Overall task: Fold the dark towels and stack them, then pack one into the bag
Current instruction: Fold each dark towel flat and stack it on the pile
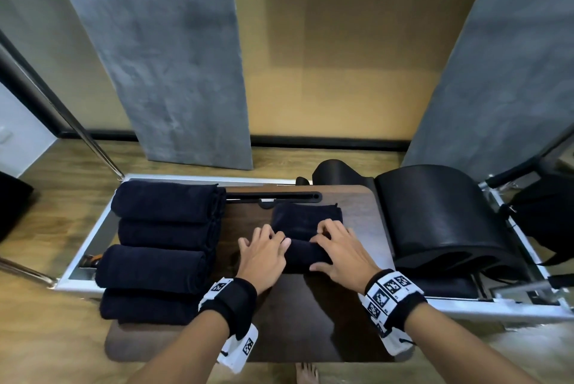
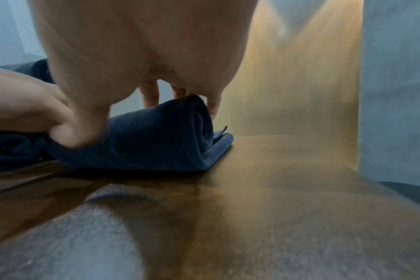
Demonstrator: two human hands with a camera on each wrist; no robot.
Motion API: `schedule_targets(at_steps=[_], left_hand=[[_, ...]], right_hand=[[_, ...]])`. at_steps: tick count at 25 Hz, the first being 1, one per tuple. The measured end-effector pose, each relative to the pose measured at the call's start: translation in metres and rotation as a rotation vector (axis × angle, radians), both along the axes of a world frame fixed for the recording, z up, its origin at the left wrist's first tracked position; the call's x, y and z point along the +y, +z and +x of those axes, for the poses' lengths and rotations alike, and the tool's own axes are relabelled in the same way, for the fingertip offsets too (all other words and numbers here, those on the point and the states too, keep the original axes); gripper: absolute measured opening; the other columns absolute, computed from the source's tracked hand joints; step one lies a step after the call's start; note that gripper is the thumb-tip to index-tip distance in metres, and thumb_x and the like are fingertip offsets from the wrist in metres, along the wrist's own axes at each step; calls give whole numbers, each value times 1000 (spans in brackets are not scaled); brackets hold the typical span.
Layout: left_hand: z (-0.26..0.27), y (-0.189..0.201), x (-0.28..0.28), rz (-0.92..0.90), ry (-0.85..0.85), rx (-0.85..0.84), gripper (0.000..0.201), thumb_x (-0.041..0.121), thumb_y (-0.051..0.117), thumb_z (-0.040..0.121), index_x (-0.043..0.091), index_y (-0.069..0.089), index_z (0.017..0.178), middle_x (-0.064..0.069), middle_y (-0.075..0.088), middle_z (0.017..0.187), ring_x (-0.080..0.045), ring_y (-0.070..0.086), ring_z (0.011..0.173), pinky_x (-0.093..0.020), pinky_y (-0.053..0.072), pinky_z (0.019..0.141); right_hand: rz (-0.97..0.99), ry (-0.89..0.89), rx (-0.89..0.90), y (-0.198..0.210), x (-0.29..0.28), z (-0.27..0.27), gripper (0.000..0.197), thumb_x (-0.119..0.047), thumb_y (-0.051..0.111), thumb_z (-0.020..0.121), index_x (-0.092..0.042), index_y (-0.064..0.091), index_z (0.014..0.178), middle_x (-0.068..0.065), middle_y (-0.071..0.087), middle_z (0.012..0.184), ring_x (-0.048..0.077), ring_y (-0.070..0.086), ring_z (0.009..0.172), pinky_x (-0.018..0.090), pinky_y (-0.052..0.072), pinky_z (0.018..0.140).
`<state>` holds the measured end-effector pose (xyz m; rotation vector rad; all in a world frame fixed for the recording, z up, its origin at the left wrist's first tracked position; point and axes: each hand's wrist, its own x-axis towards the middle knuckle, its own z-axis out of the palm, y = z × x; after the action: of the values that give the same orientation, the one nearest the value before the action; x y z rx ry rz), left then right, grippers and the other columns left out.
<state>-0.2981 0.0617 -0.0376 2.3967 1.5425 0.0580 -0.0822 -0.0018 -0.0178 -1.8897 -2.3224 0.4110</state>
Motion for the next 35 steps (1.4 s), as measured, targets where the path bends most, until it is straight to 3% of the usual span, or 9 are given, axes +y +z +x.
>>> schedule_targets(at_steps=[6,10,12,16,19,23,30,33,35], left_hand=[[7,3,9,-81,182,-267,33,54,26,108,36,46,128,12,49,127,-12,47,122,-45,33,104],[14,-1,15,-165,202,-306,44,50,37,106,33,40,146,11,46,141,-14,43,134,-50,34,113],[22,-1,23,-191,266,-332,48,55,37,106,30,42,147,7,48,141,-16,43,137,-51,34,115],[36,2,41,-237,371,-312,58,67,34,104,24,51,140,0,55,137,-23,49,134,-52,36,112],[49,5,49,-254,466,-353,69,76,34,99,21,55,135,-4,55,135,-27,50,133,-51,39,111],[58,3,57,-328,531,-418,87,83,26,95,16,60,139,-6,51,139,-27,49,135,-48,41,113],[63,1,65,-429,683,-524,80,70,53,96,9,53,147,-11,47,146,-32,45,141,-49,39,118],[70,3,61,-475,732,-653,77,66,59,96,10,47,146,-11,52,145,-30,50,136,-49,42,116],[71,6,55,-519,753,-793,69,65,62,94,14,48,138,-7,60,135,-25,60,123,-45,52,104]], right_hand=[[-56,-34,76,3,28,6,26,-31,51,106,-24,58,130,-3,66,117,18,58,109,36,40,96],[-168,-127,343,7,42,16,18,-21,48,107,-32,42,119,-4,64,89,16,61,79,38,50,74],[-89,-143,382,3,47,22,6,-28,47,108,-29,49,115,-5,64,94,15,62,83,42,54,78],[1,-162,406,-12,45,40,49,-67,55,94,-32,68,126,-16,48,124,3,49,115,25,46,96],[-4,-213,408,-20,47,53,58,-72,56,90,-31,70,129,-18,48,130,5,44,123,31,44,104],[10,-460,449,-24,53,52,67,-79,53,87,-24,68,122,-13,54,117,11,54,116,32,49,95],[-155,-842,330,-17,52,37,101,-107,35,63,-20,60,109,-2,61,105,22,63,98,38,54,80],[-170,-887,508,-13,51,37,91,-98,51,64,-21,59,111,-2,63,110,20,64,101,39,56,87],[-172,-965,878,-8,47,36,73,-84,73,61,-29,52,104,-5,66,109,13,67,97,38,59,88]])
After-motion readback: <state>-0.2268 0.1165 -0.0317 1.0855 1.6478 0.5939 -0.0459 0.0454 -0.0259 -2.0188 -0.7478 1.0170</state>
